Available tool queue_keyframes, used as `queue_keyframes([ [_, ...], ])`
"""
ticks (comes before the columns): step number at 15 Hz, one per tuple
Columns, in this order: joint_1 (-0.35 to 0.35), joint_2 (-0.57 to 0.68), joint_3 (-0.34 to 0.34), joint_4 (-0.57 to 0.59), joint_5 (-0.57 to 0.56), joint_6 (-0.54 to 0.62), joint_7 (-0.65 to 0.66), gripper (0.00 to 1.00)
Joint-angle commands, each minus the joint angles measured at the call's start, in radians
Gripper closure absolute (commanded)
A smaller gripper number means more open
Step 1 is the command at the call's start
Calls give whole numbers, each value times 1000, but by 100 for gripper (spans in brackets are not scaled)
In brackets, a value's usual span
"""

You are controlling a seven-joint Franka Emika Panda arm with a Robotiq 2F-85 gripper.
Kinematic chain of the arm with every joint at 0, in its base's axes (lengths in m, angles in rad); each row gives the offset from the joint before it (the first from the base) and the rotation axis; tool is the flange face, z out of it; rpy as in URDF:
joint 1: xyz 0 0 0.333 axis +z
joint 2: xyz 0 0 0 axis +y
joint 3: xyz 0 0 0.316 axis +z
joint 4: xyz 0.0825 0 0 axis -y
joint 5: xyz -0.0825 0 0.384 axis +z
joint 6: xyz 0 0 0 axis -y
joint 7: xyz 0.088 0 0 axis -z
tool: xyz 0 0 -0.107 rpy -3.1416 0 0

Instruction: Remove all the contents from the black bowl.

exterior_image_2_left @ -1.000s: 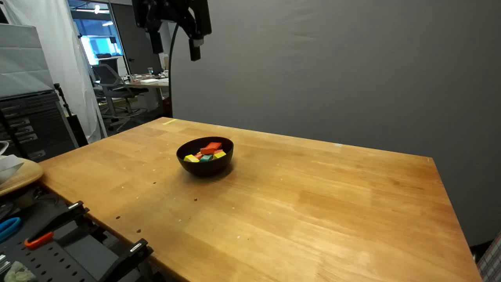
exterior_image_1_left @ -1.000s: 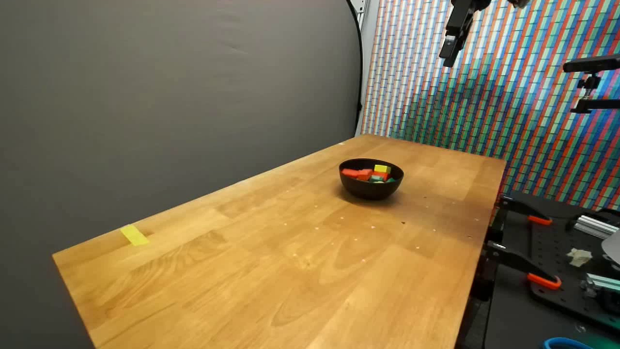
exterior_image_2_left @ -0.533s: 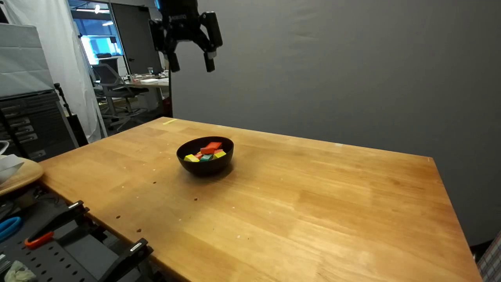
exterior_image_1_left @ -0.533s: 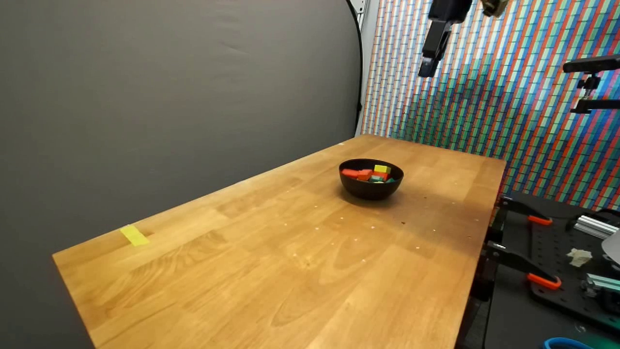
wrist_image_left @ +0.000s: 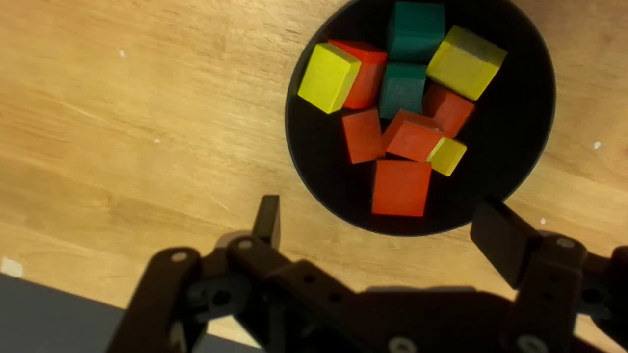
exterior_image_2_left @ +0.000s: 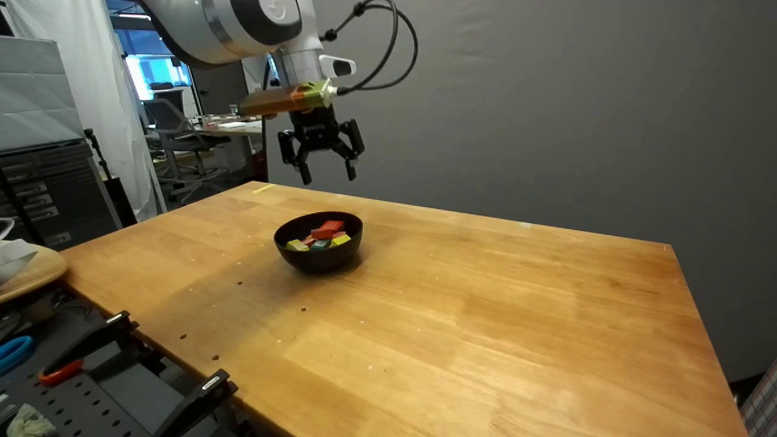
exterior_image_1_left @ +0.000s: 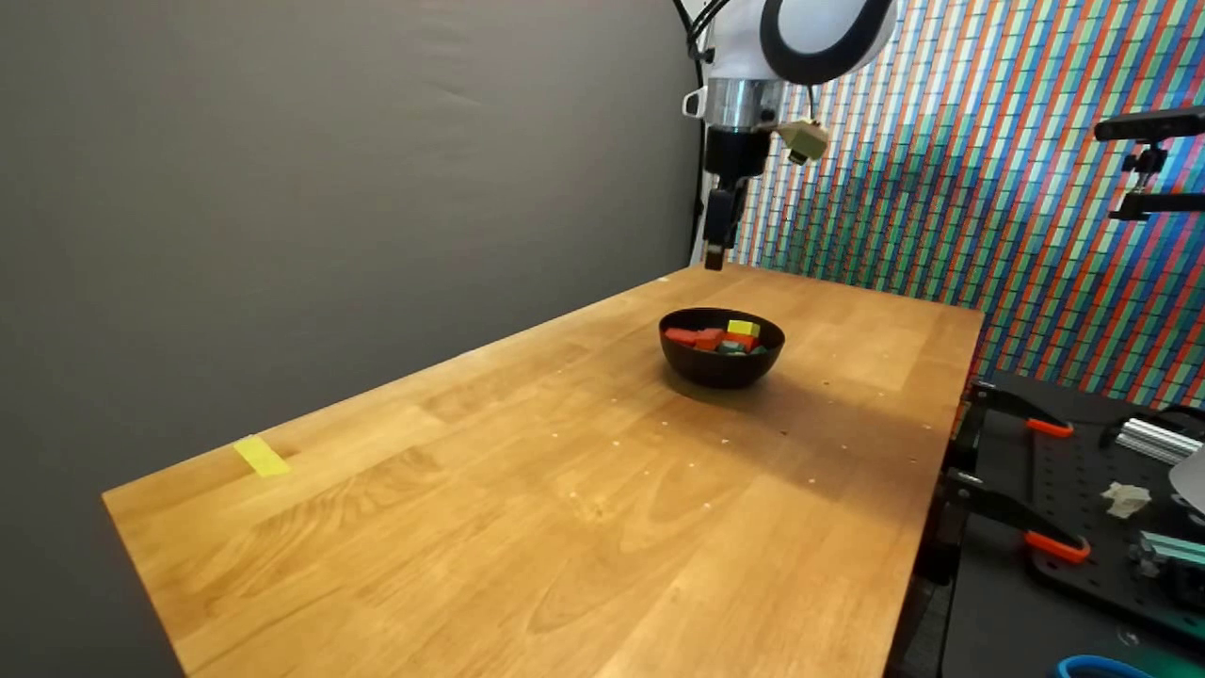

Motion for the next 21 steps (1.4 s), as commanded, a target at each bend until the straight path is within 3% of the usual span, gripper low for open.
queue_keyframes([
  [1,-3,50,7,37,10,-3,-3,0],
  [4,-2,112,-1,90,6,-4,6,0],
  [12,-46,249,35,179,77,-245,-149,0],
  [17,-85,285,68,227,184,-253,-206,0],
  [21,-68,308,59,235,186,-234,-149,0],
])
